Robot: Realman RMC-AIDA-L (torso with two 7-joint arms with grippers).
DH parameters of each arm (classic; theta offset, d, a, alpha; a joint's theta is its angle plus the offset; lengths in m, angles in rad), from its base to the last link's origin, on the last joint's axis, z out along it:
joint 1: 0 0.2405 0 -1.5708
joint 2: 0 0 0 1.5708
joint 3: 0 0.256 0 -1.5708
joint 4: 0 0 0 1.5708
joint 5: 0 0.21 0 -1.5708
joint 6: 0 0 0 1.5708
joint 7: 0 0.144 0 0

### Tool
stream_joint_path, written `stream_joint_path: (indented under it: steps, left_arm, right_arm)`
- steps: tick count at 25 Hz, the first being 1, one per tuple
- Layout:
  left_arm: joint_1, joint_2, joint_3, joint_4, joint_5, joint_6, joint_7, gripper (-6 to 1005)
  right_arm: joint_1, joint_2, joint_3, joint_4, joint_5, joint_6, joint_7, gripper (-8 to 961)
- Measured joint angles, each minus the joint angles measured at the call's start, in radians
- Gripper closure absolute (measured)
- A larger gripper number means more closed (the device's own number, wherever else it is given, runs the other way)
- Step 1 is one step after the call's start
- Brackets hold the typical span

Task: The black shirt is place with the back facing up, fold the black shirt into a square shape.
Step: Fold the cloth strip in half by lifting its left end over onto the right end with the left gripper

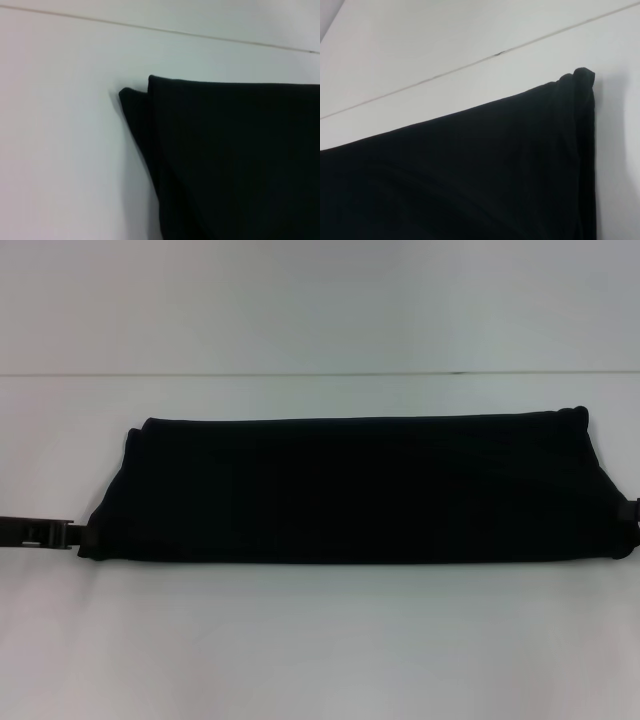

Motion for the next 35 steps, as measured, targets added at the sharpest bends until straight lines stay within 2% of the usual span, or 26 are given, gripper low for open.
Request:
stream_joint_path:
  steps: [6,11,22,28,30,35]
  left_arm:
    - [0.004,0.002,-0.001,0.001,0.021,-0.001,0.009,1000]
    - [0.004,0.002,-0.002,0.004,0.022,0.006,0.011,999]
    - [0.017,0.007,-0.076,0.055,0.015,0.08,-0.059,837]
    - [0.018,0.011,-0.065,0.068,0.028,0.229,-0.18,615]
    - [0.009,0.016,-0.059,0.066,0.048,0.274,-0.235,529]
    - [-0.032,0.032,-0.052,0.011,0.112,0.335,-0.366,336]
  right_arm:
    - [-0.008,-0.002,0.0,0.001,0.0,-0.007,-0.002,943]
    - [-0.011,0.003,0.002,-0.004,0.0,-0.023,0.0,894]
    - [-0.048,0.009,0.088,-0.171,0.031,-0.173,-0.027,786]
    - [-0.04,-0.002,0.101,-0.192,0.082,-0.281,-0.08,572]
    - [-0.025,0.002,0.094,-0.192,0.088,-0.288,-0.098,328]
    - [0.017,0.01,0.083,-0.181,0.088,-0.275,-0.154,132]
